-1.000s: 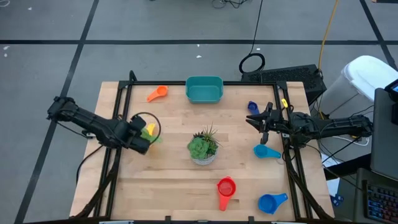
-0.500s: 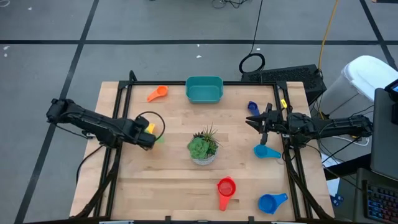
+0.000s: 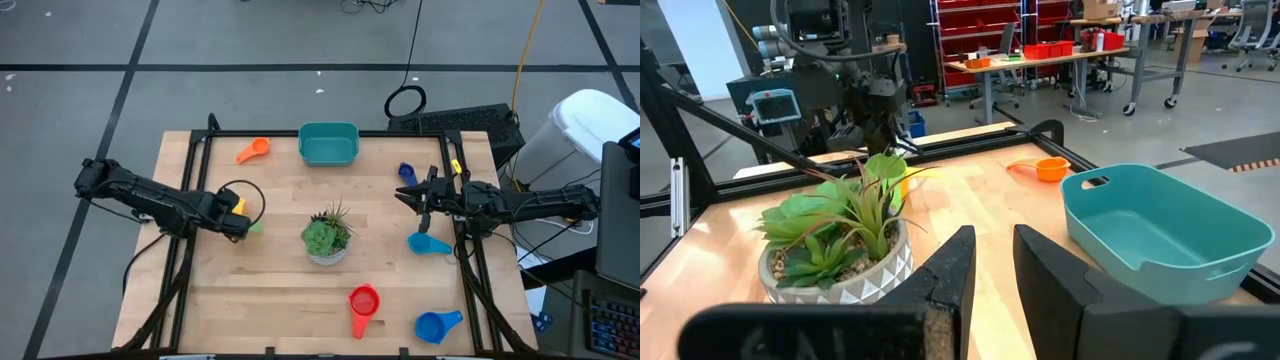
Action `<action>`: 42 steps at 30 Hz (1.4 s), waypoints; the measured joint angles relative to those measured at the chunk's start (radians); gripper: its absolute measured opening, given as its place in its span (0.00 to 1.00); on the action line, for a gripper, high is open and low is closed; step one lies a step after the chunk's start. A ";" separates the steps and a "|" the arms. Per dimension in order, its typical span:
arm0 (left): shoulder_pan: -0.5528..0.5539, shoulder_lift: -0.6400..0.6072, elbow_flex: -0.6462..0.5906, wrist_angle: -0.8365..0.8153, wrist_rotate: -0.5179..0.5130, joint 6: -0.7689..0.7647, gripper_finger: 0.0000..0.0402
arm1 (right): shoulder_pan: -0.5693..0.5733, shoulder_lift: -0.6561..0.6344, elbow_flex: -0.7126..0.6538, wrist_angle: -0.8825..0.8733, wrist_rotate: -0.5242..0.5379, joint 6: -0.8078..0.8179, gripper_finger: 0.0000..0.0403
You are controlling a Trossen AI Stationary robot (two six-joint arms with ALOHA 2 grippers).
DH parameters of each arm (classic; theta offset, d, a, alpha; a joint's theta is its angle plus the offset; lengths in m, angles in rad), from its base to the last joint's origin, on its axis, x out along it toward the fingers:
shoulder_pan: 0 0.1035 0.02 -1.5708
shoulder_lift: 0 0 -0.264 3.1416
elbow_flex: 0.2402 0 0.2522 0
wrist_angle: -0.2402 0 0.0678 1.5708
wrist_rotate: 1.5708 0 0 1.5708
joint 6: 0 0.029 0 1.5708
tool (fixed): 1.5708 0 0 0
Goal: Nest measuring cups in basket
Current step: Stack the green measuring cup on top the yellow measuring cup
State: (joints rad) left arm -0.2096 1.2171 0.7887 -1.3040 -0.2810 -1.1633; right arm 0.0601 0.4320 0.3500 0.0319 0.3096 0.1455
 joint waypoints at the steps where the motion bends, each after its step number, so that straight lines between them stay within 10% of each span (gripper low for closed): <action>1: 0.000 0.000 0.000 0.000 0.000 0.000 0.33 | 0.000 0.000 0.000 0.000 0.000 0.000 0.17; 17: -0.008 0.000 0.000 0.000 0.013 0.026 0.41 | 0.000 0.000 0.000 0.000 0.000 0.011 0.17; 34: -0.140 0.000 0.000 0.079 0.119 0.000 0.02 | 0.000 0.000 0.000 -0.007 0.000 0.026 0.17; 42: -0.153 0.000 0.000 0.080 0.125 0.000 0.05 | 0.000 0.000 0.000 -0.006 -0.001 0.026 0.17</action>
State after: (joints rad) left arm -0.3630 1.2171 0.7887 -1.2243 -0.1557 -1.1629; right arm 0.0601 0.4321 0.3496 0.0254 0.3089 0.1716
